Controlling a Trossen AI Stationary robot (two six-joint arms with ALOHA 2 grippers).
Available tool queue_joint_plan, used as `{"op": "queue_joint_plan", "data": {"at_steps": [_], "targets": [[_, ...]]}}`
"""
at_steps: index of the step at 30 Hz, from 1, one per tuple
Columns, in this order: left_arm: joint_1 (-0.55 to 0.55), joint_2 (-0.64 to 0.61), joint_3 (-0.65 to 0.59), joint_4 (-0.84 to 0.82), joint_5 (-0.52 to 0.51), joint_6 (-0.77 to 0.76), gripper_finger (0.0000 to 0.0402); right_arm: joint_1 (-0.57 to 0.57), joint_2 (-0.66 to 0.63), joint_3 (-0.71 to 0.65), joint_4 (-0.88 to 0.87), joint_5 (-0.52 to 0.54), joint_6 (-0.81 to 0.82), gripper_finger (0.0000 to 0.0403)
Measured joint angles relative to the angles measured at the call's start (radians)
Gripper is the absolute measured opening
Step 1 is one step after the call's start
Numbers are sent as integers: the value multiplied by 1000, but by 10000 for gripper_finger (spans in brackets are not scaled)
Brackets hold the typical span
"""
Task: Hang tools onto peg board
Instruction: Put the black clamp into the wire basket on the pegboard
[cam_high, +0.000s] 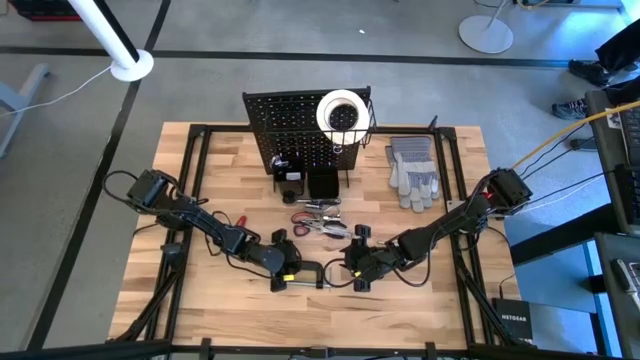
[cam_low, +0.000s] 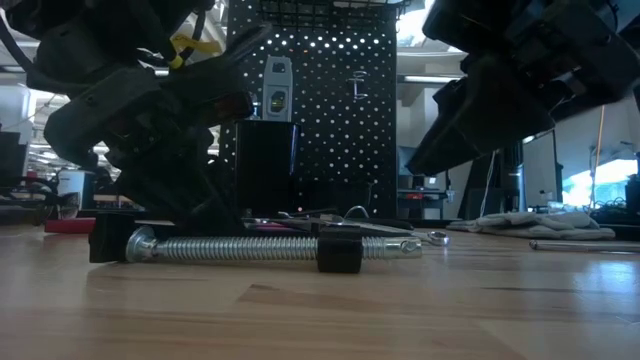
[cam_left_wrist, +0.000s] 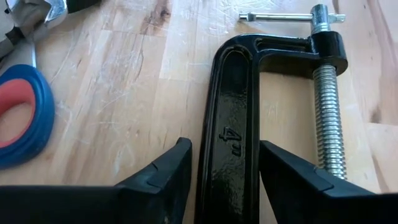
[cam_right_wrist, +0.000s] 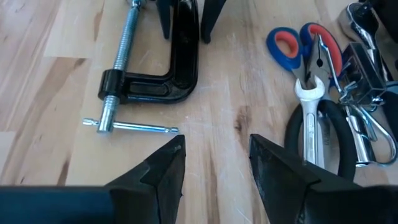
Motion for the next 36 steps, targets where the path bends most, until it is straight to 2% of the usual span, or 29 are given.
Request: {"op": "queue_joint_plan", "data": {"at_steps": [10, 18, 28, 36], "targets": [[0, 0, 0, -7, 0, 26, 170, 0, 0, 0, 1, -15, 8, 179], [0, 0, 0, -7, -3, 27, 111, 0, 1, 0, 0, -15, 0, 179], [0, -4, 0, -5, -8, -5, 111, 0, -12, 0, -17, -16, -77, 179], [-4, -58, -3, -19, -7, -15, 111, 0, -56, 0, -88, -26, -121, 179]]}}
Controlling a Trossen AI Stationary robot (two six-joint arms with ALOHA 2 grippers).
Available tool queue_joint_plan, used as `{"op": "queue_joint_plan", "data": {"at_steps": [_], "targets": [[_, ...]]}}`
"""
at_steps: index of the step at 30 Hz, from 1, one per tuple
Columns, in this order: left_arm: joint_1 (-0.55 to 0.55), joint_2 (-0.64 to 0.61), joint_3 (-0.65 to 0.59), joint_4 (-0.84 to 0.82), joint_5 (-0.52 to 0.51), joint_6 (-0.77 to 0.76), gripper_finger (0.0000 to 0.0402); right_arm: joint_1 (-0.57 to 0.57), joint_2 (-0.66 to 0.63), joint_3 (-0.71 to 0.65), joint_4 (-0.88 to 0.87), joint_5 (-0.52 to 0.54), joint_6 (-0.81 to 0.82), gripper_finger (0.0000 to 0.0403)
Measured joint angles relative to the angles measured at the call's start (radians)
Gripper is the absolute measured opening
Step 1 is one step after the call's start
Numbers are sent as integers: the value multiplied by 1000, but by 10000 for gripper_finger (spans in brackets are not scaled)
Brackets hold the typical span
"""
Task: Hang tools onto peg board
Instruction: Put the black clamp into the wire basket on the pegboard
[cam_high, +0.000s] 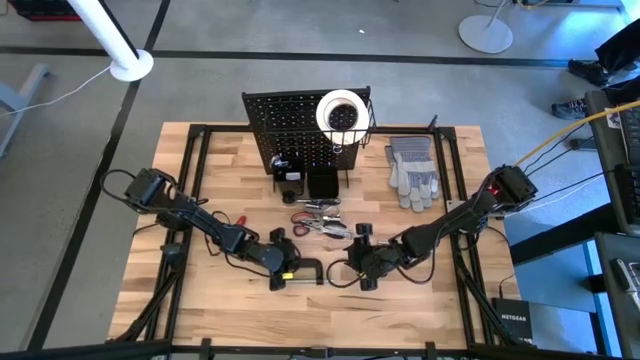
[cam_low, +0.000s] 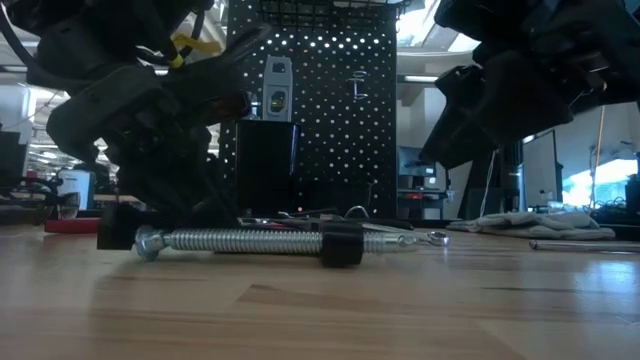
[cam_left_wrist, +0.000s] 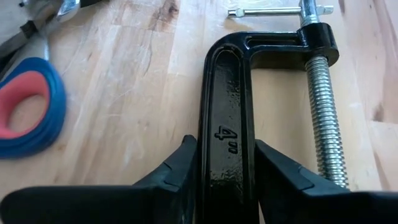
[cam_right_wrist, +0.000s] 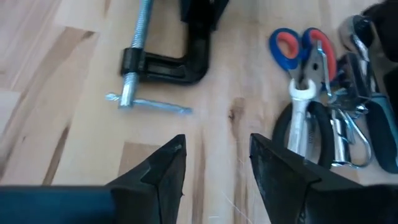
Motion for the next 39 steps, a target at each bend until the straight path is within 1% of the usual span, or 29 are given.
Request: {"op": "queue_joint_plan", "data": {"at_steps": [5, 6, 12, 14, 16, 22, 28, 32, 36, 39], "targets": [[-1, -3, 0, -3, -28, -6, 111, 0, -5, -1, 17, -52, -50, 179], [-1, -3, 0, -2, -31, -7, 111, 0, -5, -13, 50, -53, -56, 179], [1, -3, 0, -2, -86, -7, 112, 1, -5, -166, 396, -104, -3, 179], [1, -3, 0, -1, -92, -8, 112, 1, -3, -201, 470, -121, 13, 179], [2, -3, 0, 2, -96, -15, 111, 1, 18, -223, 520, -122, 16, 179], [2, -3, 0, 10, -102, -43, 113, 0, 122, -228, 579, -125, -11, 179], [2, -3, 1, 15, -119, -50, 112, 0, 216, -227, 750, -147, -97, 179], [2, -3, 2, 16, -120, -50, 114, 0, 266, -227, 806, -102, -171, 179], [2, -3, 2, 17, -127, -60, 111, 0, 301, -219, 819, -35, -267, 179], [3, -3, 2, 23, -128, -65, 111, 0, 329, -218, 873, -26, -351, 179]]}}
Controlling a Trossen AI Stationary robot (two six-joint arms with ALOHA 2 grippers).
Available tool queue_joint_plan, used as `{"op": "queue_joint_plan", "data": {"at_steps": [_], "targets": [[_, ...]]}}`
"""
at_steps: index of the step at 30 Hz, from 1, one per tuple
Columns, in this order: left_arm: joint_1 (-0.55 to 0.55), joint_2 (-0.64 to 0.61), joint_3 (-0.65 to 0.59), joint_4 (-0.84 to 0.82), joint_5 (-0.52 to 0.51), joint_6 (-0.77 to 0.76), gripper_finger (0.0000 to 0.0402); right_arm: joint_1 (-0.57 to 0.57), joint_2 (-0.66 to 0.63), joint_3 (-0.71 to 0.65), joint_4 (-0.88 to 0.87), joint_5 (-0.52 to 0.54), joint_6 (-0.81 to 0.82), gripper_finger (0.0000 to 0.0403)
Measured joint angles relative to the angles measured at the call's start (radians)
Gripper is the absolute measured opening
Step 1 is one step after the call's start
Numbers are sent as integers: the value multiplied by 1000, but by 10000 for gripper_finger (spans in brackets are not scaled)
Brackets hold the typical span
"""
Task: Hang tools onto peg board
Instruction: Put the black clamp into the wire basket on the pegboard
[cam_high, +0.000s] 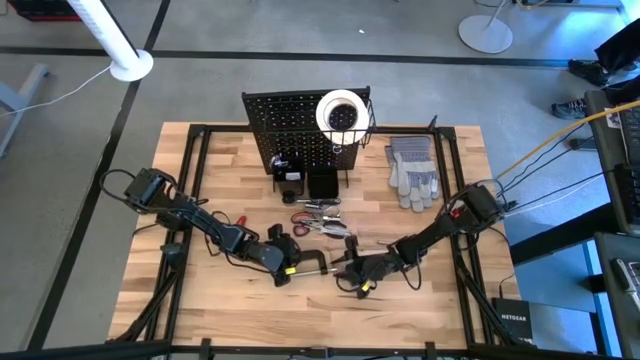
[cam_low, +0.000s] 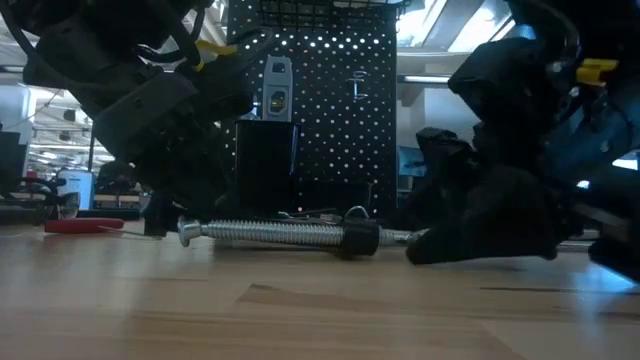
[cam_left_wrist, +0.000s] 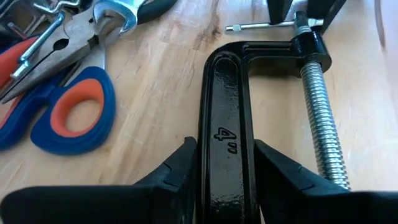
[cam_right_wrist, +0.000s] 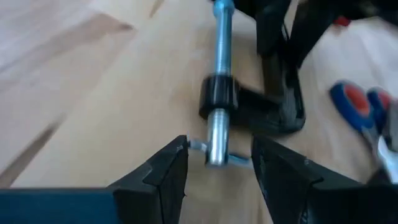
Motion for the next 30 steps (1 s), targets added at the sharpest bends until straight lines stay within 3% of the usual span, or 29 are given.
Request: {"op": "queue_joint_plan", "data": {"at_steps": [8, 16, 26, 30], "targets": [[-1, 0, 1, 29, -10, -4, 112, 0, 35, 13, 61, 12, -92, 167], [0, 0, 1, 10, -16, -9, 116, 2, 36, 12, 53, 61, -116, 58], [3, 0, 1, 10, -12, -22, 148, 2, 7, 11, 39, 77, -127, 52], [17, -1, 2, 1, 35, -25, 171, -1, -34, 9, 13, 70, -99, 45]]}}
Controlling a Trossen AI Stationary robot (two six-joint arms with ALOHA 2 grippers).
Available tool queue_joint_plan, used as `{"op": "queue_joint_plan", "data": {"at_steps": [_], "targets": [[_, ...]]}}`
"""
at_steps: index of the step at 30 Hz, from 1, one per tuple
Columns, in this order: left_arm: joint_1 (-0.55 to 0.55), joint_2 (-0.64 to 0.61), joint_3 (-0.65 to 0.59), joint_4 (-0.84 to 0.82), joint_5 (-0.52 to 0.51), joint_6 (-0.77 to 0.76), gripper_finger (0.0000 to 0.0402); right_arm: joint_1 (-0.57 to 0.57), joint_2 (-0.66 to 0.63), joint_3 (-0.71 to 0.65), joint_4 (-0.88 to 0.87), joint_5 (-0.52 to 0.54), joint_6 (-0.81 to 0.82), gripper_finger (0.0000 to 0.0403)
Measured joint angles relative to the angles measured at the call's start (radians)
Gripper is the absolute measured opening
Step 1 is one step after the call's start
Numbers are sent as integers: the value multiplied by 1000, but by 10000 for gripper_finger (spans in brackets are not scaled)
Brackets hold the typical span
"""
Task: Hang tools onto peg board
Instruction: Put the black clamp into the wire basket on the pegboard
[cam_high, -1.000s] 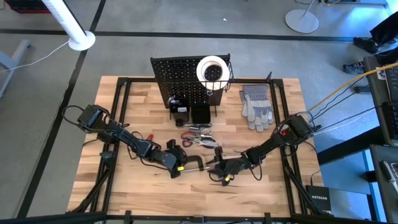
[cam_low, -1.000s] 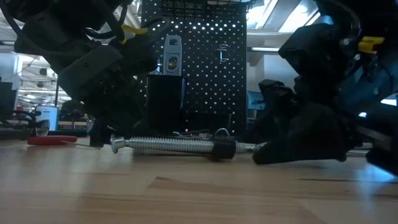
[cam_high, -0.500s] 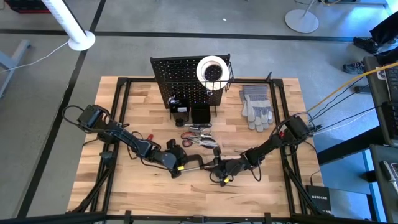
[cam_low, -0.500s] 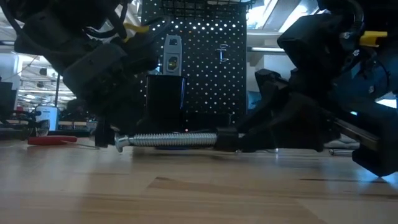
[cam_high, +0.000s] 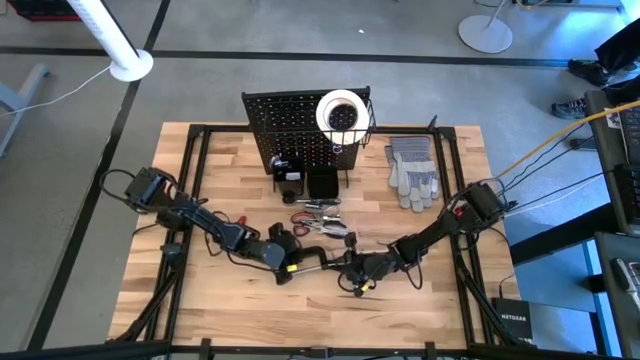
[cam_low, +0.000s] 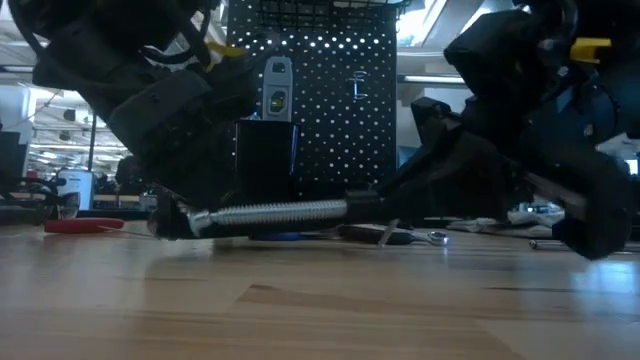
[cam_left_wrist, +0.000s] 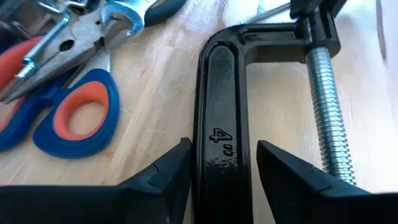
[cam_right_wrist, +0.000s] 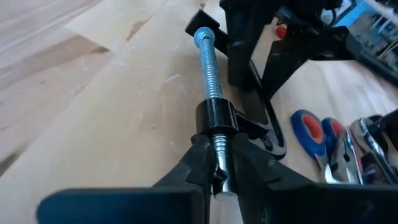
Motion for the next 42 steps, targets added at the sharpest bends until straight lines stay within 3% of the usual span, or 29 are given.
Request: {"op": "queue_joint_plan", "data": {"at_steps": [6, 11, 15, 21, 37, 42], "targets": [[-1, -75, 4, -51, 107, -10, 184, 1, -89, -2, -117, -18, 161, 41], [-47, -136, 24, -94, 105, 19, 173, -4, -111, 12, -169, 20, 291, 41], [-75, -132, 50, -92, 44, 91, 163, -24, -113, 62, -266, -4, 354, 41], [-56, -91, 81, -84, -40, 256, 154, -41, -115, 107, -339, -24, 365, 41], [9, 43, 81, -15, -62, 331, 148, -41, -116, 111, -351, -20, 391, 41], [12, 47, 81, 24, -61, 366, 105, -41, -116, 111, -348, -19, 391, 41]]}}
